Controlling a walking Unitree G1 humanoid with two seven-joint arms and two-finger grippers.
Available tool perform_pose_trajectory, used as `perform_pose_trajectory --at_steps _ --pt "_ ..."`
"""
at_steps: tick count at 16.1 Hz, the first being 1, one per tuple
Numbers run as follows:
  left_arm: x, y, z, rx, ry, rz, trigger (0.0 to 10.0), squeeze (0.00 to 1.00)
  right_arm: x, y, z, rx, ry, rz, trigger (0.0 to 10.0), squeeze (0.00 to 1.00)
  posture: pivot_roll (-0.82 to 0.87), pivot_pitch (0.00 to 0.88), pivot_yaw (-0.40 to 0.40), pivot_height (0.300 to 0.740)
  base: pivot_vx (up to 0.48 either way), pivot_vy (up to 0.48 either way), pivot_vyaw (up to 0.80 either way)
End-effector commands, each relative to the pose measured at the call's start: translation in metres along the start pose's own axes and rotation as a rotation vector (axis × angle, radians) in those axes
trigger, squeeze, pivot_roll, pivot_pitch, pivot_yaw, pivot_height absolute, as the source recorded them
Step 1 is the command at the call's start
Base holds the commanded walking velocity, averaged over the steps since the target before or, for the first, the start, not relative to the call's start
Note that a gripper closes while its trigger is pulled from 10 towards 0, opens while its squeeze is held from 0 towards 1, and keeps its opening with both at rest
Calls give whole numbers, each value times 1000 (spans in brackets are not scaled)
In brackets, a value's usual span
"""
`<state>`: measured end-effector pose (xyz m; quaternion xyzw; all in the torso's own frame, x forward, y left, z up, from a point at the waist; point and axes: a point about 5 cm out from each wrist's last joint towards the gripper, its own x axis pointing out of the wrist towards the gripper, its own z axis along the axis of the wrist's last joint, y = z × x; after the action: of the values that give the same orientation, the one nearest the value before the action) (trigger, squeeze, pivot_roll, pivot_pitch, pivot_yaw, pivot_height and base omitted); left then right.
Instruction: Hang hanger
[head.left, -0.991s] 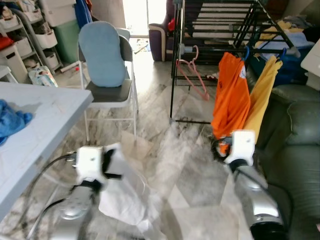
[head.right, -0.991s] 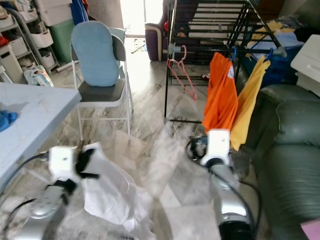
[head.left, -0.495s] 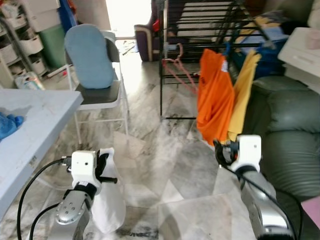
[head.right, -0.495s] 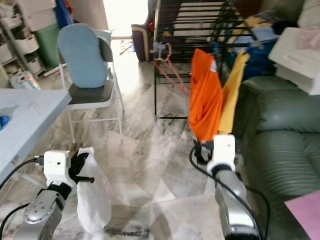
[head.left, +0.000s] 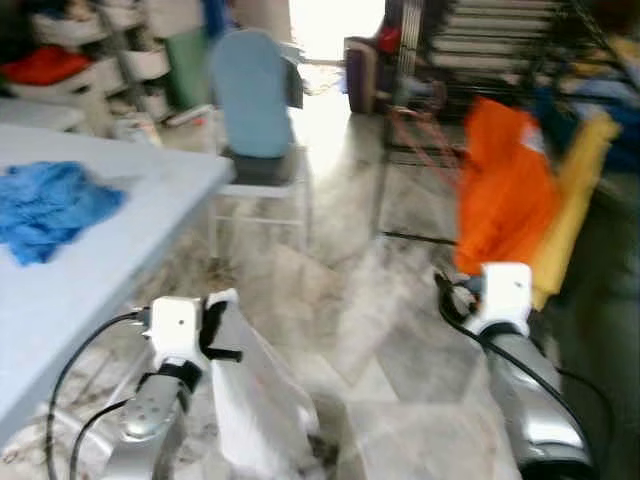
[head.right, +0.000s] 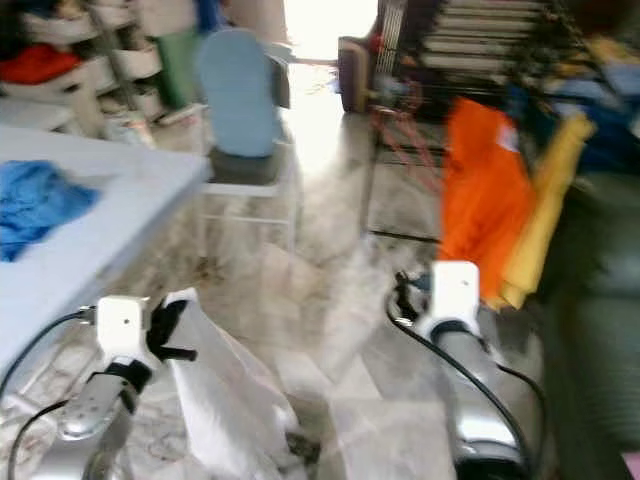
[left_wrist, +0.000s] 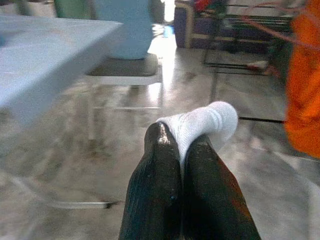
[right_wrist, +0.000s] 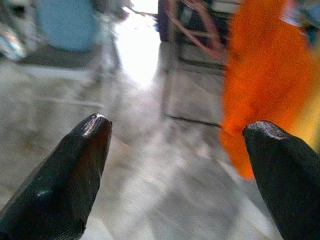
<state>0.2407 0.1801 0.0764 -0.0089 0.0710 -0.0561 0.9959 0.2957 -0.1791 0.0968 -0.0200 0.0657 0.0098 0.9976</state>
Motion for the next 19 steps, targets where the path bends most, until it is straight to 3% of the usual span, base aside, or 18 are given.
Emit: perform_pose_trajectory --at_steps 1,5,8,19 --pt "4 -3 9 1 -45 -14 10000 0 -1 -6 -1 -14 7 -17 10000 0 -47 0 23 740 371 300 0" --pt "7 -6 9 -1 -42 -27 10000 0 1 -5 2 -16 -1 -14 10000 0 -51 0 20 740 371 303 0" --pt "11 -9 11 -3 -49 -38 10000 0 4 -4 4 -21 -6 -9 10000 0 -53 0 16 740 371 304 -546" --pt "13 -22 10 7 -38 -86 10000 0 15 4 9 -28 -12 16 10000 0 -45 0 -1 740 402 243 0"
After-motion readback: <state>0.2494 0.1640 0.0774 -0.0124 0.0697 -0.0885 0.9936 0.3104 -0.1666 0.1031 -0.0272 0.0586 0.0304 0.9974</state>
